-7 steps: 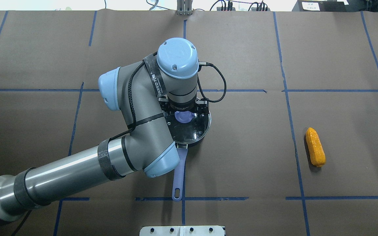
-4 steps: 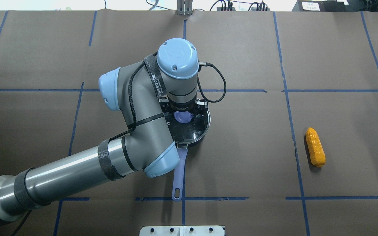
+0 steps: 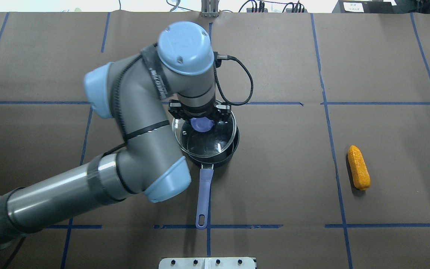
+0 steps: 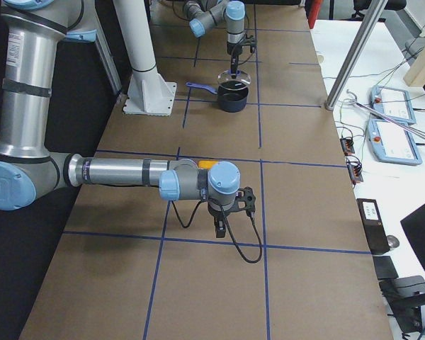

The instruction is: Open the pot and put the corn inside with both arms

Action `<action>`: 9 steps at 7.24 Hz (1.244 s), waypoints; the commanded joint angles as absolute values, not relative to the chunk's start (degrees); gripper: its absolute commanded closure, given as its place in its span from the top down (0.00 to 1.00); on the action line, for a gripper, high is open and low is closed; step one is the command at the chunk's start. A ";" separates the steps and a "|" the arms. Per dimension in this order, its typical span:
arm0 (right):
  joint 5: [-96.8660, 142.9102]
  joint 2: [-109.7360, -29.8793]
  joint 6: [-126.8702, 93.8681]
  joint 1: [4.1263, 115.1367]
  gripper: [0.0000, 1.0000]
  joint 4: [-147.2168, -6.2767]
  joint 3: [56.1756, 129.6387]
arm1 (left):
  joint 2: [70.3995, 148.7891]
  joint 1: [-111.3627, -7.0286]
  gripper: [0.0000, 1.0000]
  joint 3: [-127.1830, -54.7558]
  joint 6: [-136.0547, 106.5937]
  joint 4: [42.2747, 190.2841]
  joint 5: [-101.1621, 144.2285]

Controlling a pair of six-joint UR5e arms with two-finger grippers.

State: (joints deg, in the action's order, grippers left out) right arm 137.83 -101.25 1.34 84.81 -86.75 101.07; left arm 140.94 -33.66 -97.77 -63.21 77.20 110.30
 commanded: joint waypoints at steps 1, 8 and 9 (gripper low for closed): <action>137.81 -101.25 1.32 84.81 1.00 -86.75 101.07 | 126.64 -35.94 0.00 -111.74 -57.79 75.93 110.39; 137.90 -101.25 0.70 82.80 1.00 -85.70 100.99 | 115.85 -37.35 0.01 -97.83 -54.14 95.62 114.57; 137.90 -101.25 0.70 82.53 1.00 -85.69 100.99 | 114.10 -37.70 0.03 -98.87 -54.14 95.62 117.05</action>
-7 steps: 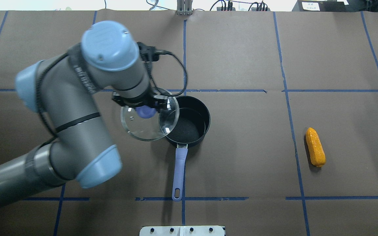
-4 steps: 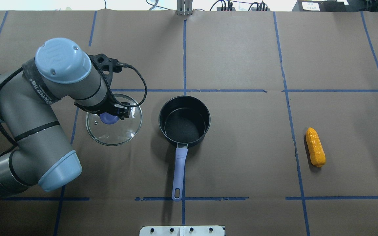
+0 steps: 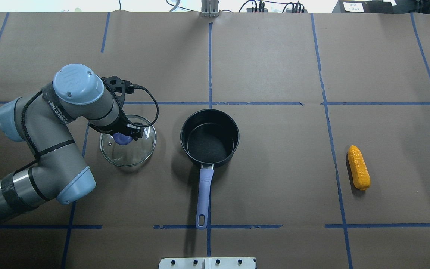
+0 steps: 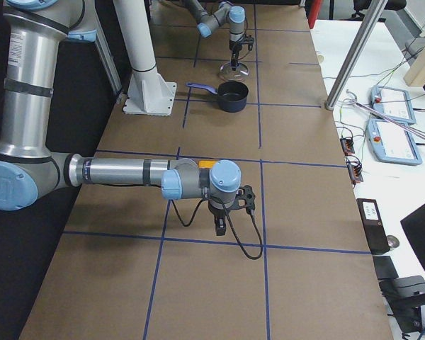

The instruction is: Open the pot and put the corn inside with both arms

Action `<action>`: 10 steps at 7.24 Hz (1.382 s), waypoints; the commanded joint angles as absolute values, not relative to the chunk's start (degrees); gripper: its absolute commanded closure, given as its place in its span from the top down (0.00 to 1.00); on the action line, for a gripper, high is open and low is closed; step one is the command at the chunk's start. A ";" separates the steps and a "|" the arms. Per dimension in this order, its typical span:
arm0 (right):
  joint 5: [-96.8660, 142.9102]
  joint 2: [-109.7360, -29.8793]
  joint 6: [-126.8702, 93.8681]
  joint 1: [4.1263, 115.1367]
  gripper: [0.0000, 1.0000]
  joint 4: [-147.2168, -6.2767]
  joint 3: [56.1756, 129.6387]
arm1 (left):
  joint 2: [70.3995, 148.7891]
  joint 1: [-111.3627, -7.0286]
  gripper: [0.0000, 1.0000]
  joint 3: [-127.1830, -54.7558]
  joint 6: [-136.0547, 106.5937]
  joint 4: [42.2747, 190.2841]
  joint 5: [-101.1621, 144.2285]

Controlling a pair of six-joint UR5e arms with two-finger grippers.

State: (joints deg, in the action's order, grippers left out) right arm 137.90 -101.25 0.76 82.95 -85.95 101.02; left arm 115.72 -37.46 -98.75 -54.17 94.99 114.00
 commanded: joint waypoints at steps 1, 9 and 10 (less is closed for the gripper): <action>137.90 -101.25 0.70 82.44 1.00 -85.69 100.99 | 113.91 -37.71 0.08 -98.88 -54.14 95.62 117.07; 128.74 -101.08 -58.40 54.49 0.99 -48.31 102.12 | 101.71 -44.55 1.00 -113.79 -53.53 94.83 119.88; 120.75 -101.07 -65.67 46.66 0.99 -47.99 104.57 | 101.52 -44.47 1.00 -113.91 -53.53 94.83 119.88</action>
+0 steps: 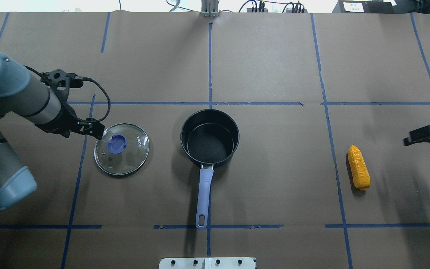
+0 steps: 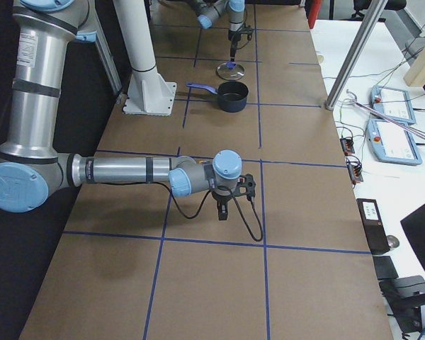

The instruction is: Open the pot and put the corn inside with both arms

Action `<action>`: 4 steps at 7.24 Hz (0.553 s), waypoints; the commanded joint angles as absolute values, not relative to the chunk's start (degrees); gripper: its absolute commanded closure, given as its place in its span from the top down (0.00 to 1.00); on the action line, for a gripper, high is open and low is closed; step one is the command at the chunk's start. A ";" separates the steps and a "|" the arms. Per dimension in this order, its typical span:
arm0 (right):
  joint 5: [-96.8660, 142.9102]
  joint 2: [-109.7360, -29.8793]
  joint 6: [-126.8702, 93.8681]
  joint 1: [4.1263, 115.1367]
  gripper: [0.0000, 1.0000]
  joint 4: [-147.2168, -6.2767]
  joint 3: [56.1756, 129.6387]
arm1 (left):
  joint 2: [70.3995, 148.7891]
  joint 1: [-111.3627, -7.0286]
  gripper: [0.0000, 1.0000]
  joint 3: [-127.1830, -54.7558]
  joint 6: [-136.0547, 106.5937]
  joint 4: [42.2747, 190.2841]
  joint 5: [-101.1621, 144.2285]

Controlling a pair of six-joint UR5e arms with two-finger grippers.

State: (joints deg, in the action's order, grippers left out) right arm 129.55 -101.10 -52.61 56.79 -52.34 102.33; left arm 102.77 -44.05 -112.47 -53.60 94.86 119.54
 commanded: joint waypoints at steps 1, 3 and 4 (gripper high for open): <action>117.63 -100.55 -69.66 43.02 0.99 -47.99 104.85 | 101.51 -44.47 1.00 -113.99 -53.79 94.83 119.80; 117.51 -99.76 -71.54 40.79 0.99 -48.08 105.55 | 101.78 -44.21 1.00 -113.65 -54.40 94.83 119.71; 116.03 -99.93 -71.72 38.08 0.98 -48.42 105.47 | 101.86 -44.21 1.00 -113.47 -54.40 94.83 119.71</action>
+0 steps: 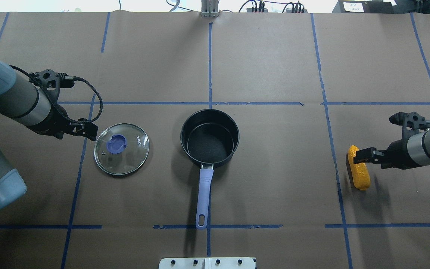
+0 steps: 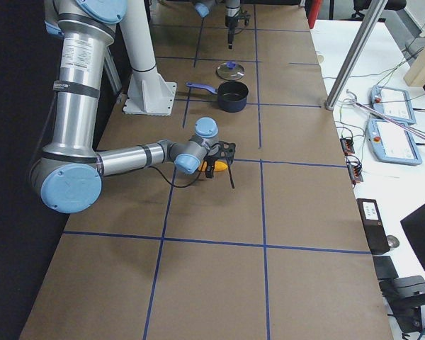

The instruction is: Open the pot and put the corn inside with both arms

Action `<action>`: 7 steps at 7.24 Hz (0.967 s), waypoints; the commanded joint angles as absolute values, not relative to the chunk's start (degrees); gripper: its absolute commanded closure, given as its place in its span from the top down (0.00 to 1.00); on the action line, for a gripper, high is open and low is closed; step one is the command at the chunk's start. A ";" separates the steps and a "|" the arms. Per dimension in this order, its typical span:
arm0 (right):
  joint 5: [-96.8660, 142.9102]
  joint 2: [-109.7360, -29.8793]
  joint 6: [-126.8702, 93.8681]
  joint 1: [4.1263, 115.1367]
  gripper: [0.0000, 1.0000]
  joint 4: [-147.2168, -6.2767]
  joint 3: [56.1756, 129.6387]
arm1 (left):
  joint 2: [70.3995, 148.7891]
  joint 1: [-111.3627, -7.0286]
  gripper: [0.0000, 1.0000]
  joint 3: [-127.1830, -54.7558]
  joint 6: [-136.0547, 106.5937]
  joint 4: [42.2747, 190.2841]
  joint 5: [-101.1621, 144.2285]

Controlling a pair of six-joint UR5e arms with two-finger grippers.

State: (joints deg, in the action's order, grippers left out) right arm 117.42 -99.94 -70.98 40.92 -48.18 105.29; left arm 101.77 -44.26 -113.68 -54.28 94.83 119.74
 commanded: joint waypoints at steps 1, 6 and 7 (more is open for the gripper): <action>113.49 -99.93 -71.72 36.14 0.97 -48.60 105.38 | 101.78 -44.21 1.00 -113.47 -54.40 94.92 119.71; 112.32 -99.84 -71.63 36.12 0.00 -49.48 105.73 | 101.60 -44.30 1.00 -113.64 -54.49 94.83 119.79; 112.41 -99.84 -71.63 36.12 0.00 -49.40 106.17 | 101.43 -44.47 1.00 -114.25 -54.32 94.83 119.79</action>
